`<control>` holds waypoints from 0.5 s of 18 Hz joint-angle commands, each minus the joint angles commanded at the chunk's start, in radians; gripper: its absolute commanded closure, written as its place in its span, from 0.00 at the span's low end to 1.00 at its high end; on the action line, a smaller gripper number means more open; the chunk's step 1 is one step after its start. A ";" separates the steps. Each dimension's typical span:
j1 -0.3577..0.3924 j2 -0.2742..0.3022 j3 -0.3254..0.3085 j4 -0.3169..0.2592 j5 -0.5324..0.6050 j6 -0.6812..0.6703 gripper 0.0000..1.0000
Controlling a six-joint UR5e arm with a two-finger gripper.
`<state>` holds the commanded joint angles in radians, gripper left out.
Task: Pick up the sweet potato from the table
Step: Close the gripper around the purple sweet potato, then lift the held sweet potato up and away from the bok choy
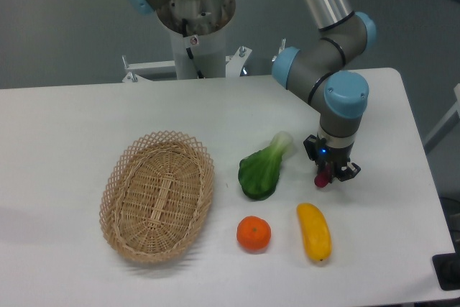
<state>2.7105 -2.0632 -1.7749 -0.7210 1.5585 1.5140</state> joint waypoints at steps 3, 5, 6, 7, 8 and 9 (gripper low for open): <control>0.002 0.009 0.041 -0.006 -0.012 -0.008 0.79; -0.006 0.021 0.098 -0.026 -0.026 -0.023 0.79; -0.009 0.031 0.127 -0.044 -0.043 -0.043 0.79; -0.009 0.038 0.152 -0.073 -0.069 -0.061 0.79; -0.009 0.051 0.176 -0.099 -0.087 -0.070 0.79; -0.009 0.061 0.189 -0.115 -0.097 -0.078 0.79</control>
<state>2.7013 -2.0020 -1.5863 -0.8359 1.4620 1.4359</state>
